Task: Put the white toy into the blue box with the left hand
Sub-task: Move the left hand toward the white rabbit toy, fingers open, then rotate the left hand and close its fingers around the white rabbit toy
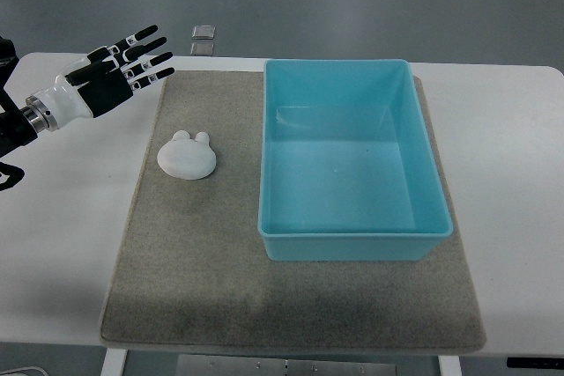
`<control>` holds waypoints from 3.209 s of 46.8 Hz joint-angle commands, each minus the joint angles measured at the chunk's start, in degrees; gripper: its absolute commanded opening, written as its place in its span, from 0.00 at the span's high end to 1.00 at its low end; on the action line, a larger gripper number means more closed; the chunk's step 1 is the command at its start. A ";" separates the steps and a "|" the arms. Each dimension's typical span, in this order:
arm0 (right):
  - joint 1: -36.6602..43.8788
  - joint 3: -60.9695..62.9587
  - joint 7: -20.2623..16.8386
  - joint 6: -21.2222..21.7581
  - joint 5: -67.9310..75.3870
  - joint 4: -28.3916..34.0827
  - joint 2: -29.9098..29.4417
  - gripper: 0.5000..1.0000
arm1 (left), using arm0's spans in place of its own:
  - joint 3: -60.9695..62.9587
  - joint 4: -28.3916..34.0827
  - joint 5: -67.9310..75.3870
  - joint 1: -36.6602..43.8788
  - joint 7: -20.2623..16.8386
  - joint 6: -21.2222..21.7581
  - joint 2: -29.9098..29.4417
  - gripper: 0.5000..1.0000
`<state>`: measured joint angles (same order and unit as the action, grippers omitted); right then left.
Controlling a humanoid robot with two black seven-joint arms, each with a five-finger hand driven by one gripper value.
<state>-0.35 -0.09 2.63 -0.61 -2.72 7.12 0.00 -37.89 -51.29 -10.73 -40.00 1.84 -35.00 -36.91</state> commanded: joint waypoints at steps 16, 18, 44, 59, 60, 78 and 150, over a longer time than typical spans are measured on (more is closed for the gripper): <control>0.00 0.00 -0.08 0.00 0.00 0.00 0.00 0.13 | 0.01 0.49 0.00 -0.61 -0.08 0.00 0.00 0.00; 0.00 0.00 0.01 0.00 0.00 0.00 0.00 0.13 | 0.01 0.49 0.00 -0.61 -0.08 0.00 -0.09 0.00; 0.00 0.00 0.01 0.00 0.00 0.00 0.00 0.13 | -0.78 -0.48 32.60 -0.96 -8.42 0.00 -2.72 0.00; 0.00 0.00 0.01 0.00 0.00 0.00 0.00 0.13 | -2.19 -6.54 51.24 -1.14 -13.26 0.00 -7.38 0.01; 0.00 0.00 0.01 0.00 0.00 0.00 0.00 0.13 | -2.19 -6.89 52.03 -1.14 -13.26 0.00 -7.65 0.02; 0.00 0.00 0.01 0.00 0.00 0.00 0.00 0.13 | -2.28 -17.26 69.51 -0.79 -14.66 7.92 -12.30 0.02; 0.00 0.00 0.01 0.00 0.00 0.00 0.00 0.13 | -0.08 -22.36 107.05 2.12 -19.50 20.50 -6.07 1.00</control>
<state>-0.35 -0.09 2.63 -0.62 -2.72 7.12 0.00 -37.97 -73.65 96.19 -37.64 -17.67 -14.58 -42.98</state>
